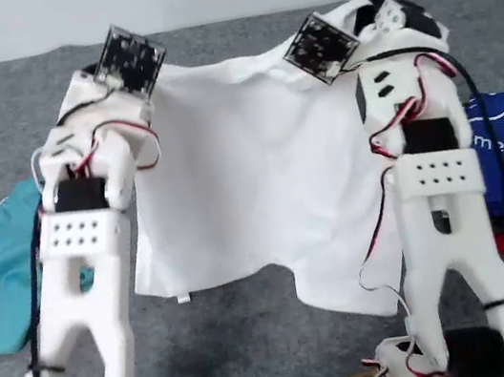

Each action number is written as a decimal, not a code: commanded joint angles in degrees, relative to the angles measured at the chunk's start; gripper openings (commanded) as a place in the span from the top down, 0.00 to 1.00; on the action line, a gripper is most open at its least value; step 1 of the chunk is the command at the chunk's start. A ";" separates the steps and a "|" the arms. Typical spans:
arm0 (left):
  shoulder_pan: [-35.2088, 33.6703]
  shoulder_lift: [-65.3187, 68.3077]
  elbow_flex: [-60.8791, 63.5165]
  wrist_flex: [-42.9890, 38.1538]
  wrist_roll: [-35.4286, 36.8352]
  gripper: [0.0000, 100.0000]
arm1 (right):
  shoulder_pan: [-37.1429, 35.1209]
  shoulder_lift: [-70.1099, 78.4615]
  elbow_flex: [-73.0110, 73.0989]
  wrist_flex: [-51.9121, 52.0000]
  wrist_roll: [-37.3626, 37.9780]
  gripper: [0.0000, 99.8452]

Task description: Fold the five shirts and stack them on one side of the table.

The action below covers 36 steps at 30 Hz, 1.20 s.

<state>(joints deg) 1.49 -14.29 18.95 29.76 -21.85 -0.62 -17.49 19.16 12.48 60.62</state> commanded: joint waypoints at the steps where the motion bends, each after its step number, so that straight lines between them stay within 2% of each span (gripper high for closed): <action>1: 0.09 5.45 -7.78 -1.76 -0.88 0.99 | -0.48 1.98 -0.70 -4.53 1.58 0.99; 9: -1.58 13.80 -12.88 1.14 -2.46 0.99 | 1.19 4.00 -0.44 -5.23 1.58 0.99; 16: -1.58 13.80 -12.79 18.64 -7.74 0.99 | 2.33 2.51 -0.62 9.80 3.87 0.99; 19: -1.76 14.24 -12.79 23.30 -8.18 0.99 | 2.33 1.54 -0.53 15.34 3.87 0.99; 23: -2.37 14.24 -12.88 22.68 -7.91 0.99 | 2.51 1.27 -0.70 16.13 3.78 0.99; 28: -3.25 12.40 -15.08 12.92 -3.34 0.99 | 2.51 -1.19 -2.37 14.20 2.29 0.99; 31: -2.55 10.64 -18.95 7.30 -3.16 0.99 | 3.21 -3.30 -3.60 13.67 1.49 0.99; 33: -1.85 8.97 -23.34 7.82 -3.16 0.99 | 3.56 -5.32 -4.92 13.85 1.32 0.99; 36: -0.88 5.19 -29.93 14.51 -3.25 0.99 | 5.67 -9.36 -6.86 13.93 1.23 0.99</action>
<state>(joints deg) -0.18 -2.86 -3.38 40.48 -25.54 2.64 -21.01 17.41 27.25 62.64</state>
